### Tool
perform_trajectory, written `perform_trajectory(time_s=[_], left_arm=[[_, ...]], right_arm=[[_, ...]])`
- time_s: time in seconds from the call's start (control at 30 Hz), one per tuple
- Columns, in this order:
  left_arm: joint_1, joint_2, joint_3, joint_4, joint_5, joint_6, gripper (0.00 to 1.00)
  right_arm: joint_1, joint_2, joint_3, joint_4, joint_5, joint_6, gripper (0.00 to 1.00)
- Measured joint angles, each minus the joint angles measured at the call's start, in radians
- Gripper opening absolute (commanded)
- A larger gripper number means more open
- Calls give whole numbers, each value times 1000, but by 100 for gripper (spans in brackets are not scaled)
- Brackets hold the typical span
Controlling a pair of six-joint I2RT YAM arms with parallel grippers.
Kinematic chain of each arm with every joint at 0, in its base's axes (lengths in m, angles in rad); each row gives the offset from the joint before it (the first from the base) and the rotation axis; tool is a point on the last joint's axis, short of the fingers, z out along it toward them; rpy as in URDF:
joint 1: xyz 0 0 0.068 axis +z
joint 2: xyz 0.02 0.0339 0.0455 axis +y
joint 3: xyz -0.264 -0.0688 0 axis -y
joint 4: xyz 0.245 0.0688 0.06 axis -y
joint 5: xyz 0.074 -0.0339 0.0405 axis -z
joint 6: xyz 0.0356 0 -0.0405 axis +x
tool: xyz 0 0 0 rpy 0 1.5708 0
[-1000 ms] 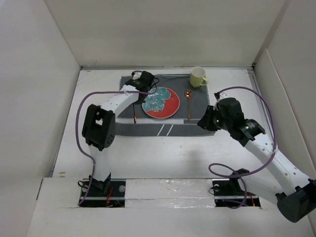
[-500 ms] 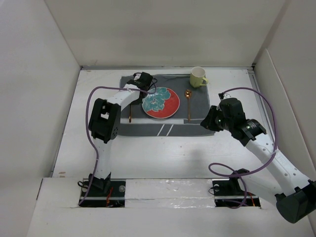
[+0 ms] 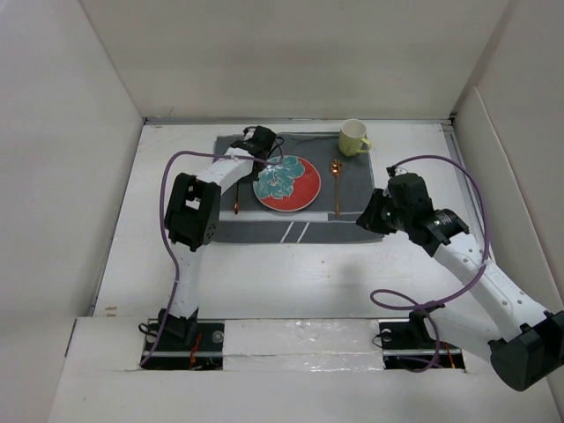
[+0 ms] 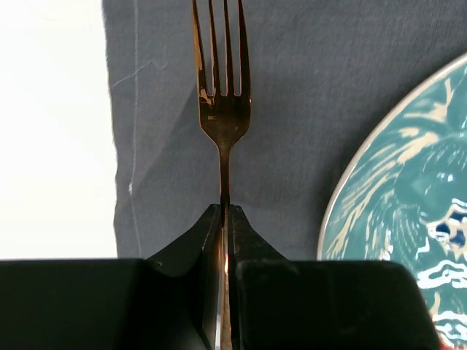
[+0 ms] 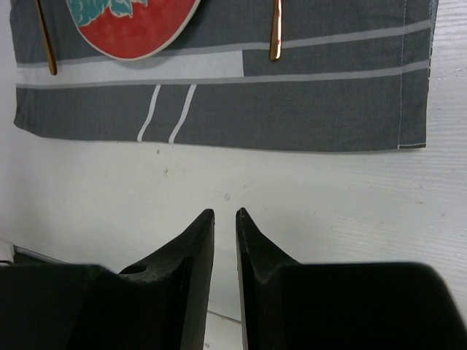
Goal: Set the dinner table for one person
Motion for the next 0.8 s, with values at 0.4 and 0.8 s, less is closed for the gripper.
perform_trajectory(time_s=[0.4, 0.8], left_arm=[[6, 42, -23, 16, 8, 1, 16], [11, -28, 52, -63, -17, -46, 57]], right_arm=[[-1, 0, 23, -8, 40, -1, 26], [-8, 16, 83, -17, 32, -16, 0]])
